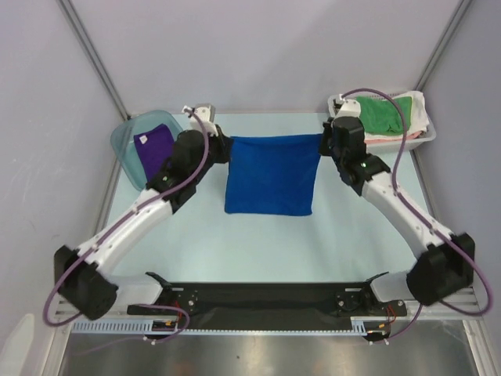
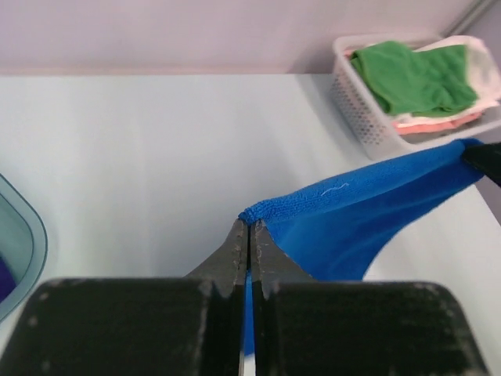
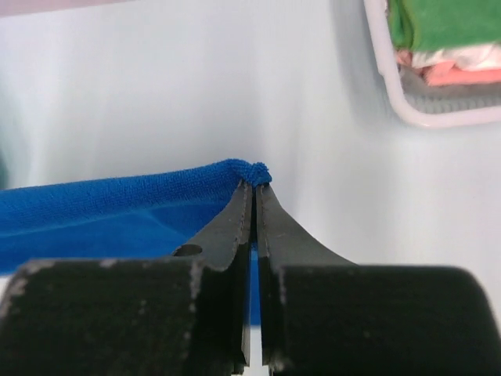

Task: Fold and stack the towels
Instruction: Fold the towel

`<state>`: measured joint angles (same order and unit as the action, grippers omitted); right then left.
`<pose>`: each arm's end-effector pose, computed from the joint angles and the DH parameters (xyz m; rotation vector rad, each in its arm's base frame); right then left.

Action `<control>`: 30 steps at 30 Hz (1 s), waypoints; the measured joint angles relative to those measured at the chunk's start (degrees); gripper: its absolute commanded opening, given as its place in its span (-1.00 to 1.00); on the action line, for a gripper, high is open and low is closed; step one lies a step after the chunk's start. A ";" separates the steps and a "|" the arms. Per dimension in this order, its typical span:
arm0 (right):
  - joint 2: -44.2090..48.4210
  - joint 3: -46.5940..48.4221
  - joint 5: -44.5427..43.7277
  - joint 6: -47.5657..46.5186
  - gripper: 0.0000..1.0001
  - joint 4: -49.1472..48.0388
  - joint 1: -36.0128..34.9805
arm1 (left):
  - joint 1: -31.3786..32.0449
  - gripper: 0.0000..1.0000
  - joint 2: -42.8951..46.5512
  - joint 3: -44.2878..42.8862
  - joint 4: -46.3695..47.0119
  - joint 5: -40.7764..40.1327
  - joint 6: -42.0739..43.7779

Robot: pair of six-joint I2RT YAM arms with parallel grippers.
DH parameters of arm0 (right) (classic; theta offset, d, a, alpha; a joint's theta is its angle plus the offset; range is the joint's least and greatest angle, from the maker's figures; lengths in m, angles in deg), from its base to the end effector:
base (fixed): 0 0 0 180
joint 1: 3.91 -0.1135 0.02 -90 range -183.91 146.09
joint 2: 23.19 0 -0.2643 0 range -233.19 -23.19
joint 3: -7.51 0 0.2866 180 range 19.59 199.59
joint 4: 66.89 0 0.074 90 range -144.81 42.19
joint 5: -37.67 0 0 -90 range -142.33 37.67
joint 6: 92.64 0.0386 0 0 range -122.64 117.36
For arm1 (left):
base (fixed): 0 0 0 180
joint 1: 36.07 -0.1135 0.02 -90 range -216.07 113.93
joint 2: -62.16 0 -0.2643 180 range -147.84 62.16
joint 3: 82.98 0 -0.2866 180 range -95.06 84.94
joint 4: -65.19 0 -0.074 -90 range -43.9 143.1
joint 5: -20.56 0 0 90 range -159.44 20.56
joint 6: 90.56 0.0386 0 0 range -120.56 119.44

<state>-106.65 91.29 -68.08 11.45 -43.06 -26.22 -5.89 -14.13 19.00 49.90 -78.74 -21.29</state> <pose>0.3541 0.1340 0.3333 0.0368 1.9673 0.1437 0.3081 -0.1720 0.3526 0.0339 1.8306 -0.4843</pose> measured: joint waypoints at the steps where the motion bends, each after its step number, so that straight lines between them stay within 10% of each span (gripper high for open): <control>1: 3.19 -1.29 -0.98 -0.31 -1.00 -0.02 -0.81 | 1.53 -0.99 2.67 1.05 0.09 -0.94 0.68; 15: 39.65 -7.02 -4.20 -2.34 -1.00 2.99 -7.52 | 18.38 -0.99 29.27 4.52 -5.99 -9.64 8.28; 30: 29.92 -7.15 0.94 -1.68 -1.00 2.80 -6.49 | 10.91 -0.99 20.90 4.39 -6.45 -9.40 6.01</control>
<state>-76.73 84.14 -67.14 9.77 -40.26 -32.71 5.01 6.76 23.40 43.45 -88.14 -15.28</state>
